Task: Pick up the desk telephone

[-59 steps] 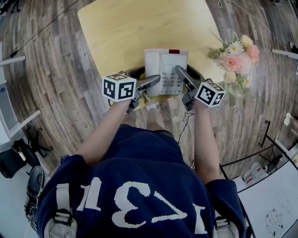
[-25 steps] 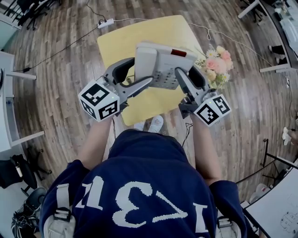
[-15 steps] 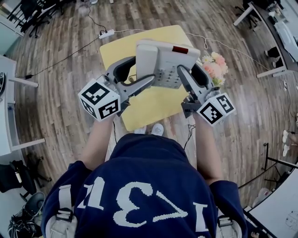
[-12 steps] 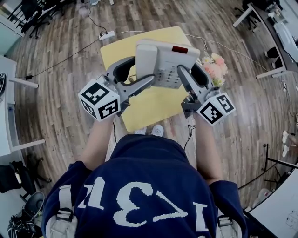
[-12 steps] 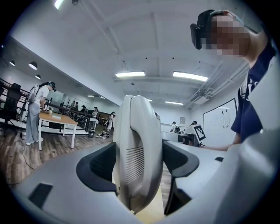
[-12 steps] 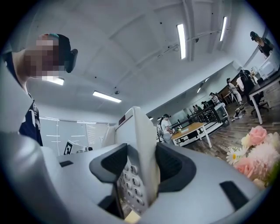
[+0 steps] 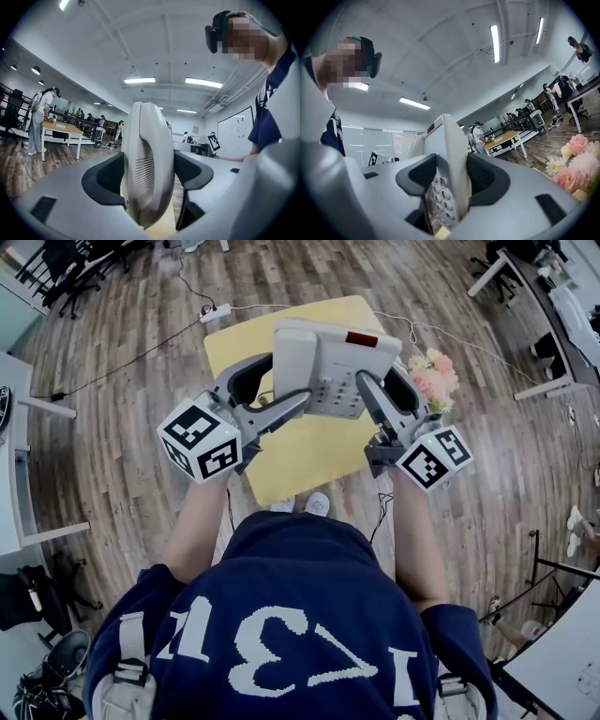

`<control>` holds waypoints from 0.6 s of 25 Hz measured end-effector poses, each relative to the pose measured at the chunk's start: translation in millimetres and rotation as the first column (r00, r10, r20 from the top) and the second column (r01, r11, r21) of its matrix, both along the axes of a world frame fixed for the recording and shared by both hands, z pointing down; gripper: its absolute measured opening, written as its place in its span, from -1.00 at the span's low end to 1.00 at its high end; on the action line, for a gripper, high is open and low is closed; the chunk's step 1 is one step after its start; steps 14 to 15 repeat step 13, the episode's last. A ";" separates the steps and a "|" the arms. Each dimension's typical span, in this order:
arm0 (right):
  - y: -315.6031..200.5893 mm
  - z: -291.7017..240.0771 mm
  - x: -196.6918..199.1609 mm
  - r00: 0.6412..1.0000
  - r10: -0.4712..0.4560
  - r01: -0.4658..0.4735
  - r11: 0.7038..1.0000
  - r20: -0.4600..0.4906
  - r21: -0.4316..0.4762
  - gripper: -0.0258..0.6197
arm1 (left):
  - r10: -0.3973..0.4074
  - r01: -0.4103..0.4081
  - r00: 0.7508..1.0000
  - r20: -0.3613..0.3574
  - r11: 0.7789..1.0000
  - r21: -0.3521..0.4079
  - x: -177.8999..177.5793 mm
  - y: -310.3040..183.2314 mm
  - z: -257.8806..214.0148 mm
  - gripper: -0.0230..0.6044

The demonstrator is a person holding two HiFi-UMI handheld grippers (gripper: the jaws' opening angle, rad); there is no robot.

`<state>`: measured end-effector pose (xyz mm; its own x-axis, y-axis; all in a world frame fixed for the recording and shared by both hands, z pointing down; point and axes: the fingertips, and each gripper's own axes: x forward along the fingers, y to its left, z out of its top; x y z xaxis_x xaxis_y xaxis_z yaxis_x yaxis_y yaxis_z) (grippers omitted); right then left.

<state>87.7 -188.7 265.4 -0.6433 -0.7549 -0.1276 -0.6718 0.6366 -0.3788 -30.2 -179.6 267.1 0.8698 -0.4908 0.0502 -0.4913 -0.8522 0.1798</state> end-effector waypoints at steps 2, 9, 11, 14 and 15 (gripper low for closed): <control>0.0 0.6 0.3 1.000 0.001 -0.001 1.000 0.001 -0.001 -0.24 | 0.000 0.000 1.000 -0.002 1.000 -0.001 0.2 -0.1 0.4 0.16; -0.4 1.0 -0.2 1.000 0.003 -0.003 1.000 -0.006 -0.003 -0.24 | 0.004 -0.004 1.000 0.000 1.000 -0.001 -0.1 -1.1 1.1 0.16; -0.5 0.5 -0.4 1.000 0.004 -0.004 1.000 -0.008 -0.003 -0.24 | 0.006 -0.006 1.000 0.000 1.000 -0.001 -0.2 -1.6 0.6 0.16; -0.7 -0.5 -0.3 1.000 0.006 -0.006 1.000 -0.010 -0.003 -0.24 | 0.007 -0.007 1.000 -0.002 1.000 -0.001 -0.2 -2.0 -0.2 0.16; -0.7 -0.5 -0.3 1.000 0.006 -0.006 1.000 -0.010 -0.003 -0.24 | 0.007 -0.007 1.000 -0.002 1.000 -0.001 -0.2 -2.0 -0.2 0.16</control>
